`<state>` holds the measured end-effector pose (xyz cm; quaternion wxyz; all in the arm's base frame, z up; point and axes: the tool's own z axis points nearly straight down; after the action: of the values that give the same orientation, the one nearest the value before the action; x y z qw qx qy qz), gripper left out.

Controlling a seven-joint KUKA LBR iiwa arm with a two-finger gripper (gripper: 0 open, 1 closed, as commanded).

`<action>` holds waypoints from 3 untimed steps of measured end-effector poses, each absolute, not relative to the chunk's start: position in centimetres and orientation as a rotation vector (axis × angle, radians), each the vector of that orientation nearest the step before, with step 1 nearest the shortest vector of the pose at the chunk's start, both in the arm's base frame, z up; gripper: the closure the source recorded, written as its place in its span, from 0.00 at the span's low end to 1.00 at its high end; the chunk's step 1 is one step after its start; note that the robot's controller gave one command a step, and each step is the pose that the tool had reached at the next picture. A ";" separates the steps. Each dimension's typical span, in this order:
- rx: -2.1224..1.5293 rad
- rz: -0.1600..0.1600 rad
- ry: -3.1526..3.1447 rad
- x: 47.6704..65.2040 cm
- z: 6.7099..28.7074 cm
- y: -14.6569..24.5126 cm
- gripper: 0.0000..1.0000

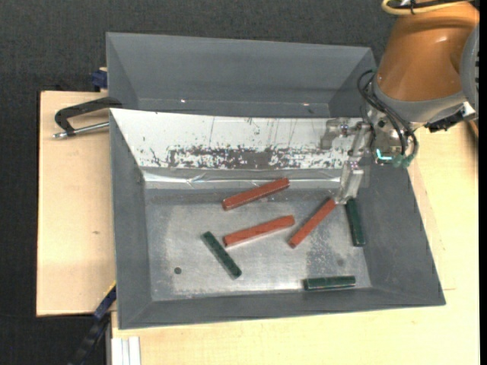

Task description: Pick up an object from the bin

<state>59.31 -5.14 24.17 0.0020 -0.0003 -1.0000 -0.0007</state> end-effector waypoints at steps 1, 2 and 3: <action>0.001 -0.001 -3.145 59.4 24.5 -5.1 0.00; 0.091 0.001 -3.149 58.7 19.8 -4.1 0.00; 0.018 -0.002 -3.147 55.6 12.8 -4.3 0.00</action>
Offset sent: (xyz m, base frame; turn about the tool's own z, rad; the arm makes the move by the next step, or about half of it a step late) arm -0.0229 0.0276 -0.1243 -0.1510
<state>55.64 -4.30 12.84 -0.0026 0.0058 -1.0000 -0.0006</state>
